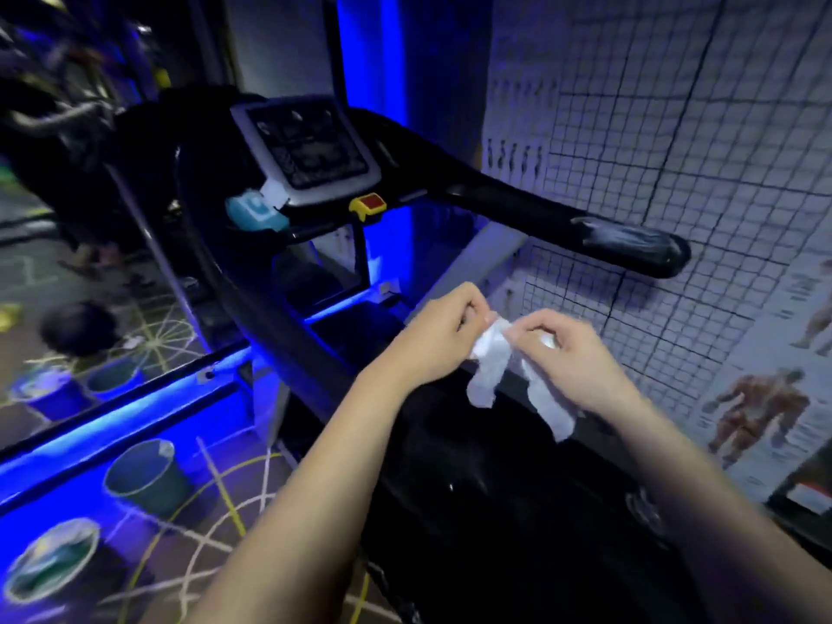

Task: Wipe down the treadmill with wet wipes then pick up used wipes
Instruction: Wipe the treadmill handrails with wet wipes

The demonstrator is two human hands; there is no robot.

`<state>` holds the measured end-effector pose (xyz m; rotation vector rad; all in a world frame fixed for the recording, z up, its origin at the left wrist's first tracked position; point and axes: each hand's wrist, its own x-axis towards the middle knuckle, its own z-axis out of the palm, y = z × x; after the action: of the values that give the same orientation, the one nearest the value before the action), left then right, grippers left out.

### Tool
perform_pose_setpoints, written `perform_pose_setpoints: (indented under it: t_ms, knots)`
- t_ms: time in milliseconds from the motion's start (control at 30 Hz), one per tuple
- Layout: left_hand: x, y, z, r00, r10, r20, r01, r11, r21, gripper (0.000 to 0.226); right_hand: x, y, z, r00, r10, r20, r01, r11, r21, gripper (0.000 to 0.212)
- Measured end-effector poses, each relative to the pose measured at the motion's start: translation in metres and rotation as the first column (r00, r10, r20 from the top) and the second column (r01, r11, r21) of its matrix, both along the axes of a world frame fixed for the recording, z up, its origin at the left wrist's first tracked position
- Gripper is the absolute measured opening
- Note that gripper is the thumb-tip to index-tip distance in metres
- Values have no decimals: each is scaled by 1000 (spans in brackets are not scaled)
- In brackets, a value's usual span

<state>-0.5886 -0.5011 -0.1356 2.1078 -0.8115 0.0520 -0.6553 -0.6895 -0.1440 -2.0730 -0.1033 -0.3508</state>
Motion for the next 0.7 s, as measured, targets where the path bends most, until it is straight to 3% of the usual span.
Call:
perform_pose_setpoints:
  t_ms: [100,200,267,333,467,633,700]
  knots:
    - [24,8,13,998,65,6,-65,994,84,11,38,-1,0,998,64,-11,-62,985,159,4]
    - [47,10,19,992,126,32,-130,964,231,11,75,8,-4,982,178,-59,-150,935,321,18]
    - [64,12,22,986,163,30,-165,948,272,10,105,16,-8,950,260,-173,-216,947,239,19]
    - [81,14,21,976,217,27,-216,932,290,12,131,21,-7,880,302,-366,-328,945,-8,18]
    - [110,17,22,935,350,-52,-327,912,248,16,190,-1,-11,691,629,-355,-598,774,209,20]
    - [147,-9,39,850,509,-138,-473,851,227,15,272,-43,10,483,763,-430,-786,594,172,44]
    - [155,-29,51,777,585,-232,-560,811,170,18,295,-64,28,431,803,-411,-812,544,211,25]
